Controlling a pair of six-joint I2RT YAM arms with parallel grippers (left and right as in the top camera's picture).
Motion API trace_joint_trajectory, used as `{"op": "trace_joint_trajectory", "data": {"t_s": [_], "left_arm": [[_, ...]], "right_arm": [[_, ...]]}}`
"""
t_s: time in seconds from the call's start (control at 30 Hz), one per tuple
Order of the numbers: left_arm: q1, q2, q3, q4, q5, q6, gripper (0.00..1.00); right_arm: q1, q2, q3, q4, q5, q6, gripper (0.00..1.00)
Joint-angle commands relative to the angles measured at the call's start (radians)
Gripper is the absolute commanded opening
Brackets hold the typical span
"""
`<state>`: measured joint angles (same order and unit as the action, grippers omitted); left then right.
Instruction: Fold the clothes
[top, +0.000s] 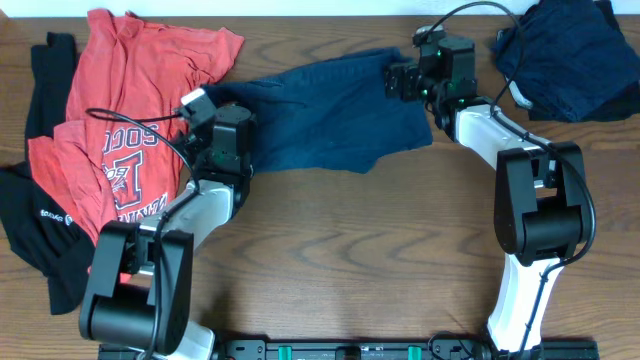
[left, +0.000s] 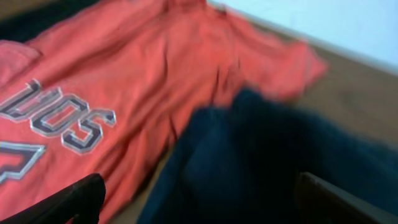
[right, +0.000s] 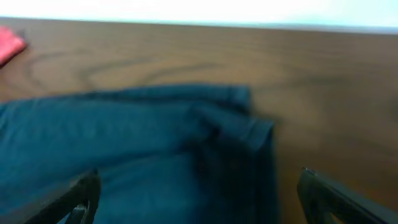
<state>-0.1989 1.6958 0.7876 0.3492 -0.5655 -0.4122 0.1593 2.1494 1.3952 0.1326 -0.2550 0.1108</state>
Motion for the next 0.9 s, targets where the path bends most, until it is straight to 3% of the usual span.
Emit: {"op": "trace_joint_trajectory", "data": {"t_s": [0.0, 0.23, 0.37, 0.53, 0.63, 0.77, 0.87], "left_arm": [[-0.002, -0.057, 0.0, -0.096, 0.121, 0.042, 0.98], [-0.002, -0.183, 0.0, -0.412, 0.176, 0.09, 0.98], [-0.002, -0.236, 0.0, -0.474, 0.24, 0.09, 0.98], [-0.002, -0.24, 0.0, -0.493, 0.289, 0.09, 0.98], [-0.002, -0.239, 0.0, -0.521, 0.289, 0.09, 0.98], [-0.002, -0.239, 0.0, -0.547, 0.293, 0.089, 0.98], [-0.002, -0.239, 0.0, -0.558, 0.305, 0.09, 0.98]], "right_arm": [[-0.002, -0.021, 0.017, -0.053, -0.085, -0.003, 0.99], [-0.001, -0.021, 0.016, -0.216, -0.12, -0.005, 0.99], [0.003, -0.021, 0.016, -0.282, -0.098, -0.054, 0.93], [0.006, -0.021, 0.016, -0.339, 0.071, -0.057, 0.88], [0.006, -0.021, 0.016, -0.38, 0.136, -0.056, 0.69], [0.006, -0.021, 0.016, -0.424, 0.135, -0.056, 0.53], [0.009, -0.021, 0.016, -0.448, 0.135, -0.055, 0.28]]}}
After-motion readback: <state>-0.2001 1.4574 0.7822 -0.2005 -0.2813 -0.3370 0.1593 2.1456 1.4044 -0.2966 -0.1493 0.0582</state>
